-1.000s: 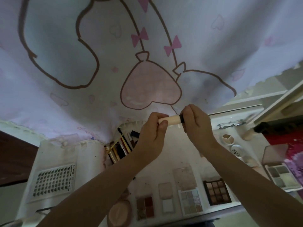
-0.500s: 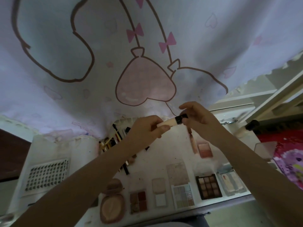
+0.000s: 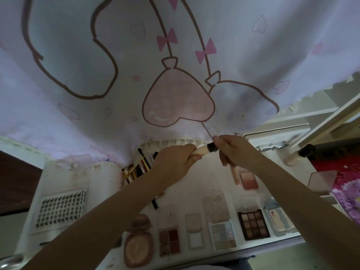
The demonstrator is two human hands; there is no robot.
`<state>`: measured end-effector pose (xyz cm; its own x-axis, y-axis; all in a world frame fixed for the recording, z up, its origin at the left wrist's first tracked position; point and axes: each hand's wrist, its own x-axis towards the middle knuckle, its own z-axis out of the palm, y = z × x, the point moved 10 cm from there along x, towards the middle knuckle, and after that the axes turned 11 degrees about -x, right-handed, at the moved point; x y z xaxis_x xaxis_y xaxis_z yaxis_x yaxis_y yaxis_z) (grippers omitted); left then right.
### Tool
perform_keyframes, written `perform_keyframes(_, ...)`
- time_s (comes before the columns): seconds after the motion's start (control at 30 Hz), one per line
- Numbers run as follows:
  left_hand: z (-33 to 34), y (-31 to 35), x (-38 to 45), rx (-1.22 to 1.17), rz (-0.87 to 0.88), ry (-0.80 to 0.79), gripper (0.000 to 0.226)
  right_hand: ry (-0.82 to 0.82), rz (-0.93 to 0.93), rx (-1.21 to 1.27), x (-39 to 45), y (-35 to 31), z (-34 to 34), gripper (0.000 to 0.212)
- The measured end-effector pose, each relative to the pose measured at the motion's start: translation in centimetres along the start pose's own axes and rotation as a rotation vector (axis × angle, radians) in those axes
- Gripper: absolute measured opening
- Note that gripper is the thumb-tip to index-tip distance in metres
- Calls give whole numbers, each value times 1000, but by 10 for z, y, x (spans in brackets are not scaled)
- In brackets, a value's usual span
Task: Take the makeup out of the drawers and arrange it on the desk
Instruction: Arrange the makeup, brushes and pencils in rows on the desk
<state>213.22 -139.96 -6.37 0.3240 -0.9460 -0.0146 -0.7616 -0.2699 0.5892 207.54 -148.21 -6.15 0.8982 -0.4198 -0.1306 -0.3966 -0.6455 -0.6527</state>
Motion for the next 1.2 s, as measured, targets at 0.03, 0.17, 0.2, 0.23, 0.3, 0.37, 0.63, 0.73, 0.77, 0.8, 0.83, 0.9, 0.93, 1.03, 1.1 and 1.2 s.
perform_keyframes(0.03,1,-1,-1,22,-2,-14,34,7,-21,-21,0,-2,2,29)
perform_keyframes(0.17,1,-13,-3,30,-59,-32,34,-101,-141,277,-2,-5,15,48)
perform_keyframes(0.2,1,-14,-3,36,-68,-32,35,-125,-121,318,1,-3,19,51)
perform_keyframes(0.23,1,-16,-3,52,-79,-37,35,-105,-63,335,4,0,22,43)
perform_keyframes(0.3,4,-18,-3,97,-99,-63,36,-50,40,253,12,7,23,9)
perform_keyframes(0.37,7,-21,-4,130,-111,-97,36,-12,27,59,15,4,22,30)
perform_keyframes(0.63,6,-34,-12,101,-150,-112,36,-73,22,321,16,8,29,11)
perform_keyframes(0.73,9,-35,-12,124,-140,-123,36,-126,38,137,16,8,37,17)
perform_keyframes(0.77,10,-35,-13,112,-142,-123,36,-115,19,175,15,6,36,16)
perform_keyframes(0.8,10,-36,-13,86,-146,-120,36,-96,-1,241,14,6,34,22)
perform_keyframes(0.83,11,-37,-14,54,-150,-113,36,-88,-11,320,13,7,33,31)
perform_keyframes(0.9,12,-38,-14,10,-158,-104,35,-94,10,438,13,10,36,37)
perform_keyframes(0.93,13,-39,-15,2,-164,-104,35,-89,49,460,14,13,38,29)
perform_keyframes(1.03,17,-40,-17,-3,-174,-110,35,-93,144,312,16,19,45,20)
perform_keyframes(1.1,20,-40,-18,-3,-179,-124,34,-79,116,261,16,18,45,24)
perform_keyframes(1.2,22,-45,-18,-108,-193,-106,33,-37,75,430,15,19,42,27)
